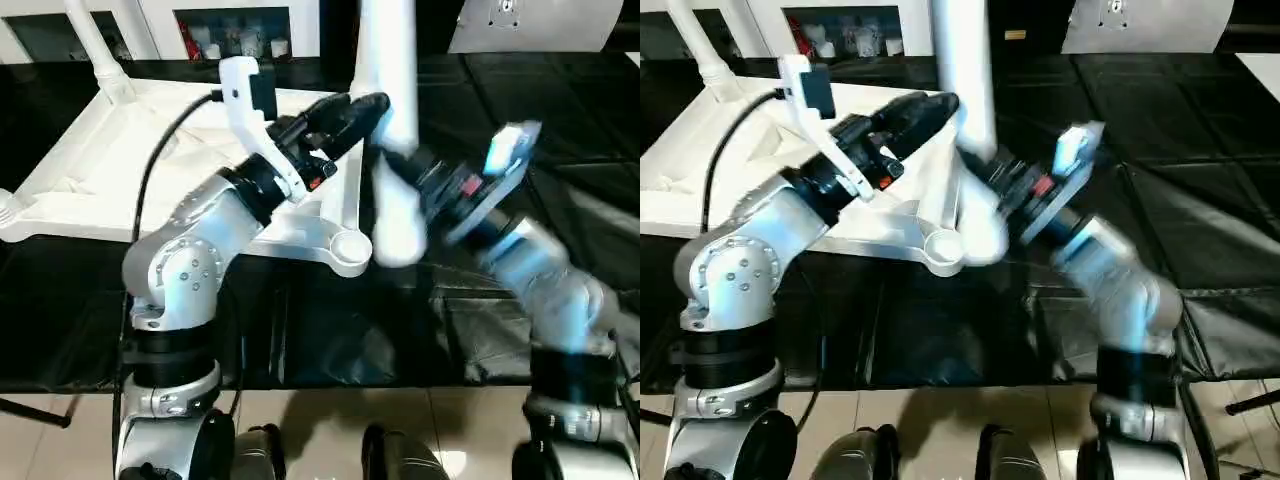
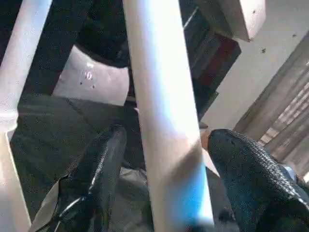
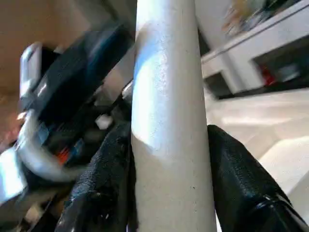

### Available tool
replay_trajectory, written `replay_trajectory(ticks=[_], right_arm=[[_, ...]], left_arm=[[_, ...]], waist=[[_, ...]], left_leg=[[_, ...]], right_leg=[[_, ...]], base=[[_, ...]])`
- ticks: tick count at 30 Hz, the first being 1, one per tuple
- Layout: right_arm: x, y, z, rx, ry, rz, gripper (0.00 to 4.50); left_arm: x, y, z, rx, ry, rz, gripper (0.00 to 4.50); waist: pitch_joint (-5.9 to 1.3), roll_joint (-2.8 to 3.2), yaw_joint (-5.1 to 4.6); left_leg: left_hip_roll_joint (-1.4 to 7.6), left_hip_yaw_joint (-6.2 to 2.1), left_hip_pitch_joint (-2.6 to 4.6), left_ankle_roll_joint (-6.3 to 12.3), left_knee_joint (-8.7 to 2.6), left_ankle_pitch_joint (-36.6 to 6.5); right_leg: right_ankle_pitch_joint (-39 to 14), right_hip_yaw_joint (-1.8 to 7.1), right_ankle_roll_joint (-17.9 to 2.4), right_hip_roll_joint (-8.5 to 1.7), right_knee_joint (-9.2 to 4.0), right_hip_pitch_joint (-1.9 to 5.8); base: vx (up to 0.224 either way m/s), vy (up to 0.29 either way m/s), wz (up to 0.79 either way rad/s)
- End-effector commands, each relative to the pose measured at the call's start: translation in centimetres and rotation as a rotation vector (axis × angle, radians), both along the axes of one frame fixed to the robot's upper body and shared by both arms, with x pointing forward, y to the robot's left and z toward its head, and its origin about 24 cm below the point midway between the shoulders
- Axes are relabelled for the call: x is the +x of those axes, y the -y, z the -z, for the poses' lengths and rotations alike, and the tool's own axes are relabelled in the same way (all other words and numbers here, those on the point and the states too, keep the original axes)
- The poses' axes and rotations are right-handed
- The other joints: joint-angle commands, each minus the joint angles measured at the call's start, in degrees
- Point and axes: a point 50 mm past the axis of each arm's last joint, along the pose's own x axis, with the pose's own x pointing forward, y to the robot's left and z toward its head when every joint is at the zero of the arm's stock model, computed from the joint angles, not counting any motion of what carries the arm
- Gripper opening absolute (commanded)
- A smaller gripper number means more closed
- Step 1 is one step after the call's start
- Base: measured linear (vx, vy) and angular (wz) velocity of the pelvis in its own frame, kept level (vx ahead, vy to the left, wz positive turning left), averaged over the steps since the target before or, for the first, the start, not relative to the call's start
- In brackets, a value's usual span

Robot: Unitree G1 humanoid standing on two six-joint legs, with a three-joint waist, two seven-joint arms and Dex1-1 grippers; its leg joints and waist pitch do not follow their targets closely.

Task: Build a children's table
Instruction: Pick table leg

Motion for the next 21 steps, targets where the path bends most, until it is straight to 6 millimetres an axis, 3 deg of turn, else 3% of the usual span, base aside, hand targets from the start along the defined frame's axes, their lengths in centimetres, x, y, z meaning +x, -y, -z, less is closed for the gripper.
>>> replay_trajectory(ticks=[1, 5, 18, 21], right_arm=[[-0.6, -0.7, -0.5, -0.032, 0.071, -0.041, 1.84], [-0.7, -0.9, 0.2, -0.078, 0.08, -0.039, 1.84], [-0.7, -0.7, 1.0, -0.13, 0.116, -0.039, 1.84], [-0.7, -0.7, 1.0, -0.132, 0.124, -0.04, 1.84]], left_arm=[[0.0, 0.1, 0.1, -0.011, -0.012, 0.016, 3.2], [-0.7, 0.4, 0.1, 0.003, 0.041, 0.084, 2.82], [-2.4, 0.1, 0.6, 0.161, 0.259, 0.233, 2.83], [-2.3, -0.2, 0.6, 0.185, 0.295, 0.234, 2.46]], waist=[[-6.25, -1.63, 0.19], [-6.32, -1.46, 0.26], [-6.37, -1.24, 0.15], [-6.29, -1.23, 0.11]], left_leg=[[2.3, -0.99, 0.69, 6.28, -3.07, -4.6], [2.53, -1.07, 0.75, 6.3, -3.1, -4.5], [2.76, -1.03, 0.93, 6.36, -3.14, -4.7], [2.86, -1.01, 1.02, 6.04, -3.2, -5.1]], right_leg=[[-20.0, 2.67, -6.3, -4.36, -5.12, 4.22], [-19.1, 2.69, -7.5, -4.58, -4.98, 4.21], [-16.7, 2.96, -8.9, -4.68, -4.48, 4.35], [-17.0, 3.02, -8.9, -4.71, -4.51, 4.25]], base=[[0.0, 0.0, 0.0], [0.0, 0.0, 0.0], [0.0, 0.0, 0.0], [0.0, 0.0, 0.0]])
